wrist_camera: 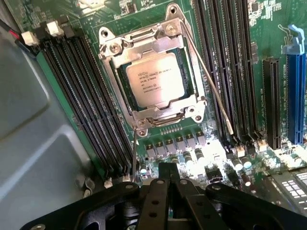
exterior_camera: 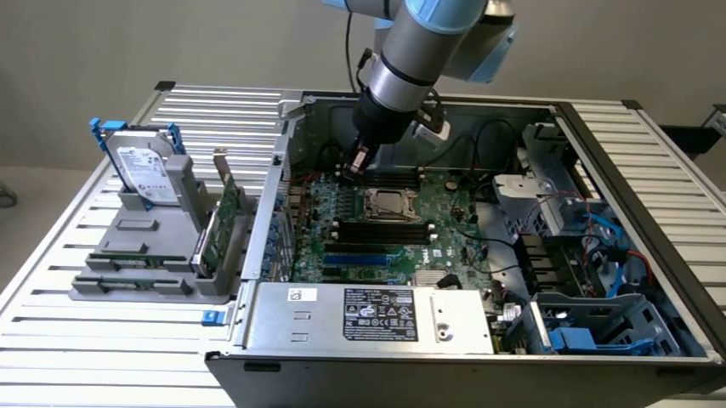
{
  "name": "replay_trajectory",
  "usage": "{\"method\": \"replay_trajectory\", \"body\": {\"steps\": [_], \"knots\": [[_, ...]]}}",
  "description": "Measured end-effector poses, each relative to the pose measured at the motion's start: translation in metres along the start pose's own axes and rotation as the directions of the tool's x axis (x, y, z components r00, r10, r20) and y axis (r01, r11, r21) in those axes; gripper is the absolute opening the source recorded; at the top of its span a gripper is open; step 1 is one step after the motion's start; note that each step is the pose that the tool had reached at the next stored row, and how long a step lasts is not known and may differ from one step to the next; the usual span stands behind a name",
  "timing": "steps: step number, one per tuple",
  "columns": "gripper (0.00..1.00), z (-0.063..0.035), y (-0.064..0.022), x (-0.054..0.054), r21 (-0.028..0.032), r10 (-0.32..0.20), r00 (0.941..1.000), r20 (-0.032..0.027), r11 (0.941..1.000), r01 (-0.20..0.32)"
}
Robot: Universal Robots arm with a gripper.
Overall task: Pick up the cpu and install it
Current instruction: 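Install the first cpu locking lever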
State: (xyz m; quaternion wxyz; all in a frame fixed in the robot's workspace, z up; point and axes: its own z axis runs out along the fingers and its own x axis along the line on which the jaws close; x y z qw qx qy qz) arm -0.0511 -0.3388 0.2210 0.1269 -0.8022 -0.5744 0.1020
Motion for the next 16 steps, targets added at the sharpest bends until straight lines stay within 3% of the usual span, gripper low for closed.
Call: {"method": "replay_trajectory", "body": {"steps": [9,16], "knots": [[0.11,-0.0053,-0.0023,-0.004,0.0003,0.022,0.9997,-0.0074,0.9998,-0.022],[0.11,-0.0183,-0.0071,-0.005,0.0016,0.061,0.9979,-0.0207,0.9981,-0.061]]}}
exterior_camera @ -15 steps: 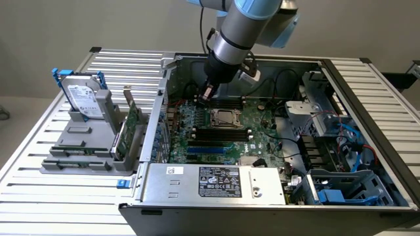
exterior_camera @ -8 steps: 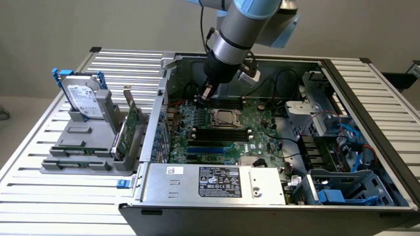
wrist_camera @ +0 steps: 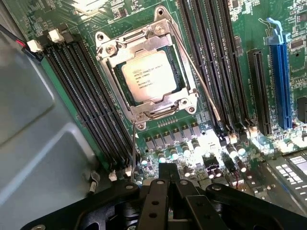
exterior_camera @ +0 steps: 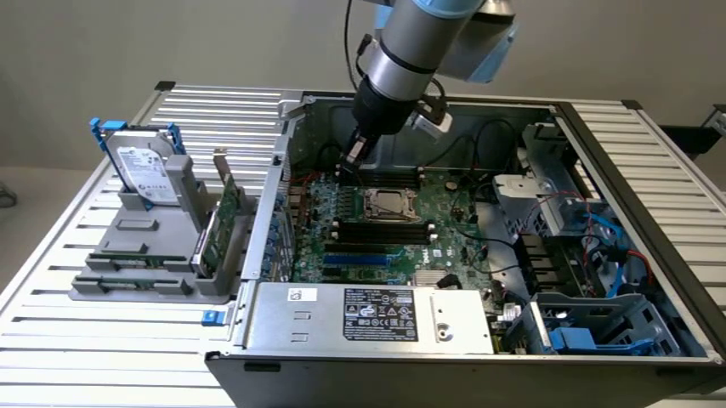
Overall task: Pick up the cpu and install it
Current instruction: 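Install the first cpu locking lever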
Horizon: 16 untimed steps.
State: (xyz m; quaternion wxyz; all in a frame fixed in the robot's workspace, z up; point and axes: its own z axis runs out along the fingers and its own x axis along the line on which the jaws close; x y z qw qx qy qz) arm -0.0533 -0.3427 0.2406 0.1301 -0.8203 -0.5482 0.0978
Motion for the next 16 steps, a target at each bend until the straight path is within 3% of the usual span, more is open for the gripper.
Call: {"method": "replay_trajectory", "body": {"steps": [5,16], "knots": [[0.11,-0.0064,-0.0024,-0.0002,0.001,0.041,0.9991,-0.0138,0.9992,-0.041],[0.11,-0.0083,-0.0065,-0.0017,0.0065,0.116,0.9923,-0.0431,0.9932,-0.116]]}}
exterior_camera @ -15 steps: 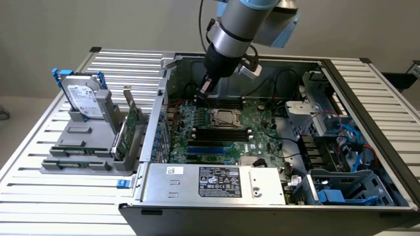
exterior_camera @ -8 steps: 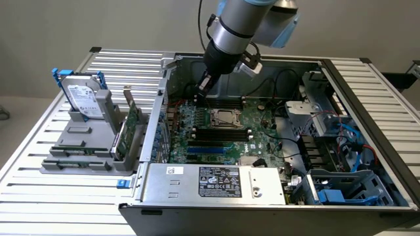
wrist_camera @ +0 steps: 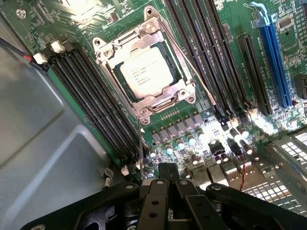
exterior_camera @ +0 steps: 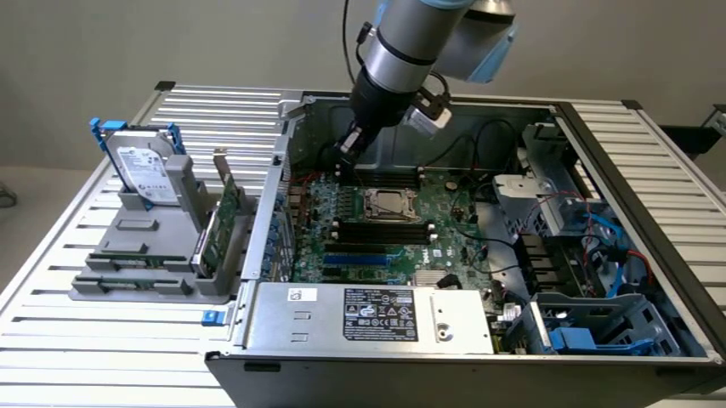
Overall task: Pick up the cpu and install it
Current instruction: 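Install the first cpu locking lever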
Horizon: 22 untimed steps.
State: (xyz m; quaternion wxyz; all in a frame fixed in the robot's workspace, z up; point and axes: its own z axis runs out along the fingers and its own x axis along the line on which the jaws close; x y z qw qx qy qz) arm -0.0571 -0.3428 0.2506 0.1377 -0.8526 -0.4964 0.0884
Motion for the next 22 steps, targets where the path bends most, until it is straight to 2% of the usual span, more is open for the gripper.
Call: {"method": "replay_trajectory", "body": {"steps": [4,11,16,22], "knots": [[0.11,-0.0002,-0.0041,-0.0027,0.0057,0.008,0.9999,-0.0124,1.0,-0.008],[0.11,0.0012,-0.008,-0.0051,0.0086,0.063,0.9974,-0.0338,0.998,-0.063],[0.11,0.0016,-0.009,-0.0057,0.011,0.116,0.9919,-0.0518,0.9933,-0.115],[0.11,0.0022,-0.0098,-0.0062,0.0149,0.176,0.9818,-0.072,0.9844,-0.175]]}}
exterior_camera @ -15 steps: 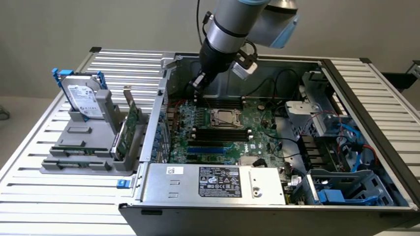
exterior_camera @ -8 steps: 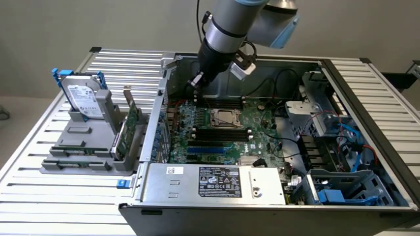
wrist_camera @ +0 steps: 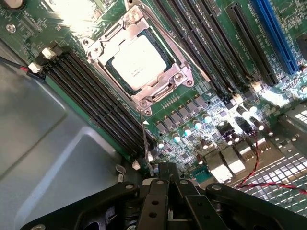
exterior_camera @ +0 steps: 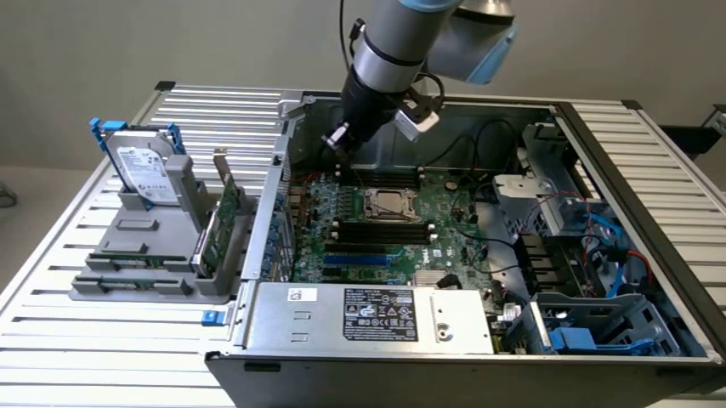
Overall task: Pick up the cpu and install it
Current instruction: 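Install the first cpu locking lever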
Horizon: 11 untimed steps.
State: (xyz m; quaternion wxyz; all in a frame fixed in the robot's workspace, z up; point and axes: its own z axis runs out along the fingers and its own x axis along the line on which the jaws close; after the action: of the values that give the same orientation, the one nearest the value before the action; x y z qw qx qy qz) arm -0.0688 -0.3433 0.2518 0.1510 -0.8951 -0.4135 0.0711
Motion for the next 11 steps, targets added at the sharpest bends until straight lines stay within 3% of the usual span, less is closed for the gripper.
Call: {"method": "replay_trajectory", "body": {"steps": [11], "knots": [[0.11,0.0043,-0.0012,-0.0022,0.0004,0.103,0.9941,-0.0346,0.9947,-0.103]]}}
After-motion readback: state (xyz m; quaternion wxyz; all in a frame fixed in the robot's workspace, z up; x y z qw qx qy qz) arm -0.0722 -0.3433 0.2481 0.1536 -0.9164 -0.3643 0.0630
